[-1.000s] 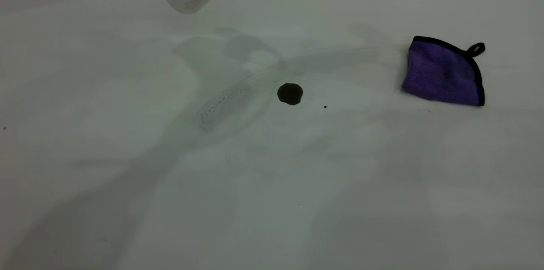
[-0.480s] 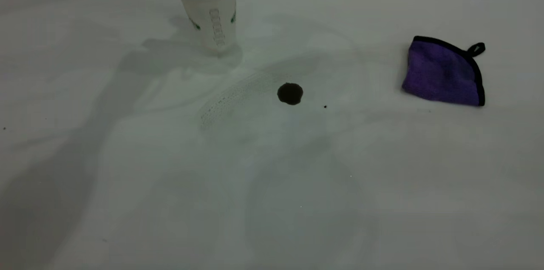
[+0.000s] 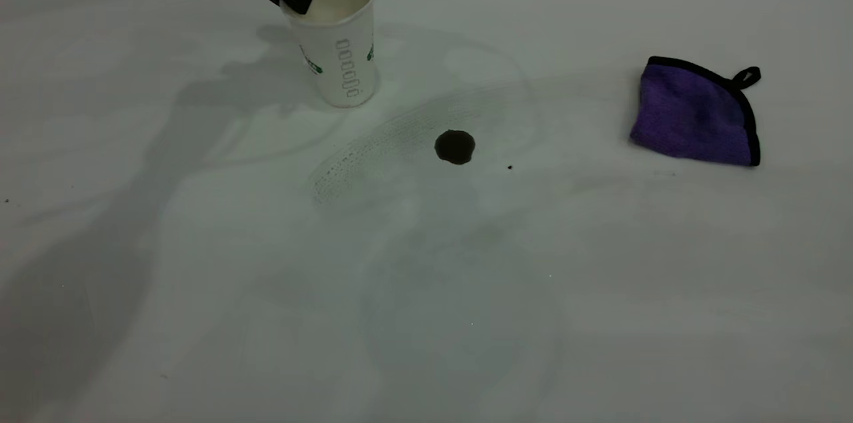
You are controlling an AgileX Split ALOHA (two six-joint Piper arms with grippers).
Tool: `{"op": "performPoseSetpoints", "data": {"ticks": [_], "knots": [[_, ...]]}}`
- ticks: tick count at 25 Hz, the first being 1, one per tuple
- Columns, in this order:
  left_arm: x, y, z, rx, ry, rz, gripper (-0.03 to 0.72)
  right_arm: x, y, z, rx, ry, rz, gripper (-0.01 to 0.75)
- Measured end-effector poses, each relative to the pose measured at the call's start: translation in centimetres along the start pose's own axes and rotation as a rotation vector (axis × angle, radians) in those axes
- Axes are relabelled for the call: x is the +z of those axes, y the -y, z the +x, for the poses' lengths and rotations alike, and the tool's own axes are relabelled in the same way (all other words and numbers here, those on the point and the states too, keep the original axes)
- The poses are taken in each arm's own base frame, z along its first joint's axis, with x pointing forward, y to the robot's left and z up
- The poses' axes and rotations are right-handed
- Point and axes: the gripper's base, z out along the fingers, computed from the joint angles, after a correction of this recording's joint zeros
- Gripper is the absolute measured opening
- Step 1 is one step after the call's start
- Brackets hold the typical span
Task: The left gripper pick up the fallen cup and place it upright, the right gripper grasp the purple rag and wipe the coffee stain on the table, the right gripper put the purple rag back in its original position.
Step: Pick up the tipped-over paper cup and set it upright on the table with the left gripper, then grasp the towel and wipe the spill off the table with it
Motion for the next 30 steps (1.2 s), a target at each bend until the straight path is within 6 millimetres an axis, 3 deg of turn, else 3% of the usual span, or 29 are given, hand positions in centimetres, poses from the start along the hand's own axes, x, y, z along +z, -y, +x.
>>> {"op": "performPoseSetpoints", "data": {"ticks": [3, 6, 7, 9, 15, 18, 22, 27, 30], "knots": [[-0.1, 0.0, 0.0, 0.0, 0.0, 0.001, 0.369, 0.0, 0.0, 0.0, 0.0, 0.0, 0.0, 0.588], [-1.7, 0.3, -0.6, 0.011, 0.007, 0.007, 0.588, 0.0, 0.0, 0.0, 0.0, 0.0, 0.0, 0.588], [-2.8, 0.5, -1.0, 0.021, 0.015, 0.01, 0.648, 0.0, 0.0, 0.0, 0.0, 0.0, 0.0, 0.588], [-6.2, 1.2, -2.0, 0.041, 0.045, 0.013, 0.697, 0.0, 0.0, 0.0, 0.0, 0.0, 0.0, 0.588], [-19.4, 3.7, -3.6, 0.133, 0.153, -0.011, 0.652, 0.0, 0.0, 0.0, 0.0, 0.0, 0.0, 0.588], [-25.9, 5.1, -2.5, 0.184, 0.16, -0.033, 0.578, 0.0, 0.0, 0.0, 0.0, 0.0, 0.0, 0.588], [-33.6, 7.0, 0.4, 0.237, 0.136, -0.058, 0.481, 0.0, 0.0, 0.0, 0.0, 0.0, 0.0, 0.588], [-40.7, 9.0, 3.2, 0.259, 0.256, -0.095, 0.383, 0.0, 0.0, 0.0, 0.0, 0.0, 0.0, 0.588], [-43.9, 9.8, 5.7, 0.217, 0.321, -0.124, 0.34, 0.0, 0.0, 0.0, 0.0, 0.0, 0.0, 0.588]]}}
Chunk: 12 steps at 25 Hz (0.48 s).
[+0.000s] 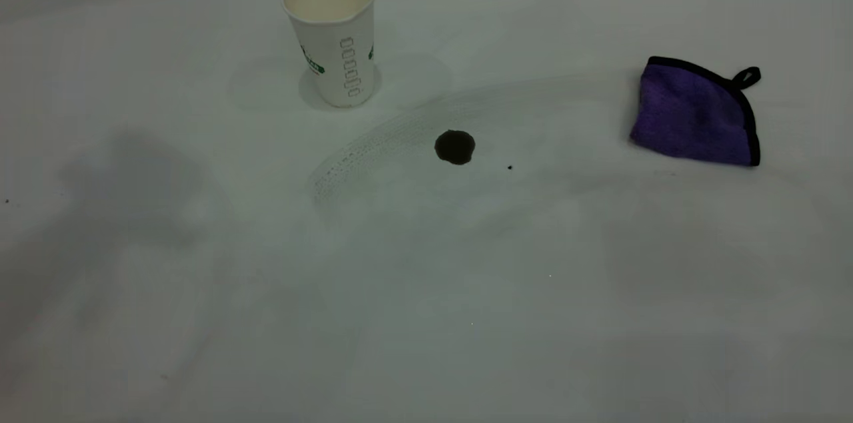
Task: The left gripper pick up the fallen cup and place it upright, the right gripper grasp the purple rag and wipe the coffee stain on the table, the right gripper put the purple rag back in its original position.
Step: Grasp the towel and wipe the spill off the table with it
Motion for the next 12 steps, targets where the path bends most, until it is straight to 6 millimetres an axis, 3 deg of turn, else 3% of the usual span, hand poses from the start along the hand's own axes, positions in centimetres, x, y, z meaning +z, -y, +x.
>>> {"op": "performPoseSetpoints", "data": {"ticks": [7, 10, 12], "knots": [[-7.2, 2.9, 7.0, -0.04, 0.067, -0.062, 0.275, 0.0, 0.0, 0.0, 0.0, 0.0, 0.0, 0.588], [-8.4, 4.1, 10.4, -0.107, 0.07, -0.06, 0.26, 0.0, 0.0, 0.0, 0.0, 0.0, 0.0, 0.588], [-7.9, 4.8, 13.0, -0.17, 0.036, -0.051, 0.253, 0.0, 0.0, 0.0, 0.0, 0.0, 0.0, 0.588]]}}
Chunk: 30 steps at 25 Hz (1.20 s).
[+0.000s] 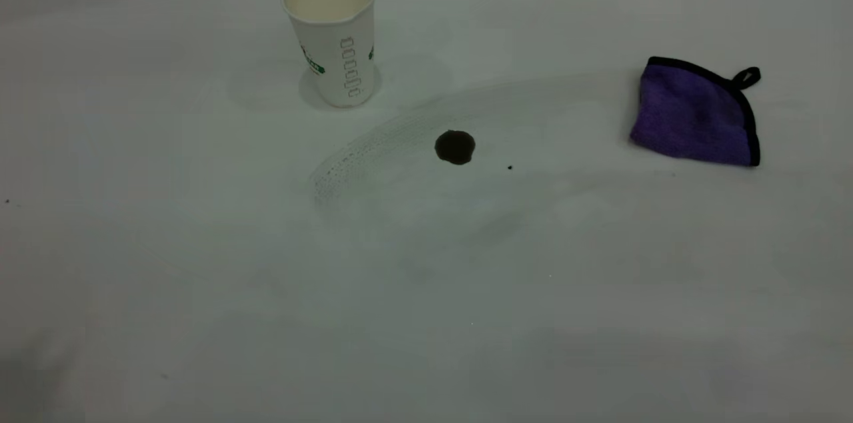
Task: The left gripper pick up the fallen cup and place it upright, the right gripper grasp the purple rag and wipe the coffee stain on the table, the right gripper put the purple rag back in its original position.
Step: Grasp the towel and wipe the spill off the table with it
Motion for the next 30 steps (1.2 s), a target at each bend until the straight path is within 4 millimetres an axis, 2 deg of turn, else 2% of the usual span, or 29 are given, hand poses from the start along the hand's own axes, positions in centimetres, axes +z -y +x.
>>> {"op": "performPoseSetpoints", "data": {"ticks": [2, 8, 11, 14, 16, 24, 30], "knots": [[0.5, 0.2, 2.9, -0.027, -0.035, 0.004, 0.252, 0.0, 0.0, 0.0, 0.0, 0.0, 0.0, 0.588], [4.2, 0.7, 11.9, -0.053, -0.197, 0.016, 0.252, 0.0, 0.0, 0.0, 0.0, 0.0, 0.0, 0.588], [5.3, 0.7, 15.5, -0.078, -0.22, -0.013, 0.252, 0.0, 0.0, 0.0, 0.0, 0.0, 0.0, 0.588], [5.8, 0.6, 18.3, -0.111, -0.197, -0.08, 0.252, 0.0, 0.0, 0.0, 0.0, 0.0, 0.0, 0.588], [5.6, 0.6, 19.4, -0.125, -0.151, -0.126, 0.252, 0.0, 0.0, 0.0, 0.0, 0.0, 0.0, 0.588], [3.7, 0.9, 21.6, -0.145, 0.059, -0.243, 0.252, 0.0, 0.0, 0.0, 0.0, 0.0, 0.0, 0.588], [3.4, 0.9, 22.2, -0.193, 0.107, -0.274, 0.252, 0.0, 0.0, 0.0, 0.0, 0.0, 0.0, 0.588]]}}
